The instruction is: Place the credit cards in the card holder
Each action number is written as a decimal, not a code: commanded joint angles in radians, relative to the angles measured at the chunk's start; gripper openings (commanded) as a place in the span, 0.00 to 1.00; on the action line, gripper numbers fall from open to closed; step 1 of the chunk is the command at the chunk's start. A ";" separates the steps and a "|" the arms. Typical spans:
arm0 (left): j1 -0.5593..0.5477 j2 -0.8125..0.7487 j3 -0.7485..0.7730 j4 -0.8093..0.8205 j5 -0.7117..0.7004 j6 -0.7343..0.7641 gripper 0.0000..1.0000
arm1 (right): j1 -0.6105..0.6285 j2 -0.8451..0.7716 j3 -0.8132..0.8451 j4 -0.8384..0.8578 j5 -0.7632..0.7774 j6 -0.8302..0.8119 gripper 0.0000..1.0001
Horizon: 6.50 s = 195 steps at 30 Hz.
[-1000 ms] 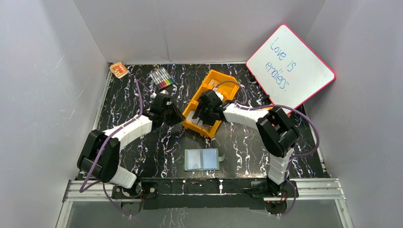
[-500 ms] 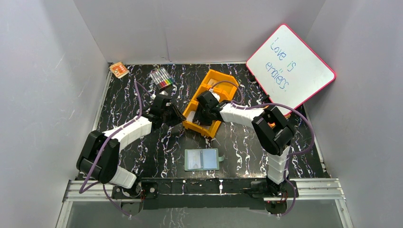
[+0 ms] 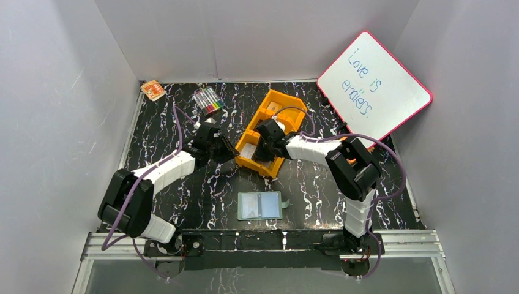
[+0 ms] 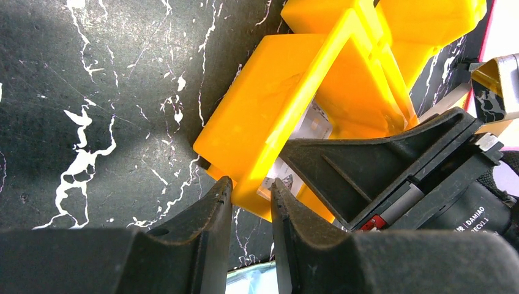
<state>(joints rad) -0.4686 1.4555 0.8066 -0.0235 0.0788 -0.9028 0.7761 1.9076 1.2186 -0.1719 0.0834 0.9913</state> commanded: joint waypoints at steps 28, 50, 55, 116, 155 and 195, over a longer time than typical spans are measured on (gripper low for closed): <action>-0.010 -0.046 -0.046 -0.137 -0.036 0.015 0.00 | -0.060 -0.267 -0.143 0.060 -0.011 0.053 0.00; -0.010 -0.043 -0.027 -0.137 -0.039 0.015 0.00 | -0.078 -0.376 -0.077 -0.024 -0.053 0.146 0.00; -0.010 -0.040 0.002 -0.160 -0.058 0.022 0.00 | -0.107 -0.432 -0.065 -0.068 -0.076 0.160 0.00; -0.074 -0.298 0.014 0.484 0.668 -0.387 0.16 | -0.285 -0.896 -0.419 0.388 -0.819 0.417 0.00; -0.112 -0.320 -0.013 0.505 0.670 -0.421 0.00 | -0.285 -0.913 -0.386 0.377 -0.912 0.223 0.14; -0.129 -0.441 -0.218 -0.330 0.110 -0.044 0.44 | -0.049 -0.786 -0.637 0.075 -0.601 -0.168 0.00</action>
<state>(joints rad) -0.5919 0.9668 0.5854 -0.3447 0.1997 -0.9592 0.6746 1.0775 0.5903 -0.2337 -0.5804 0.8116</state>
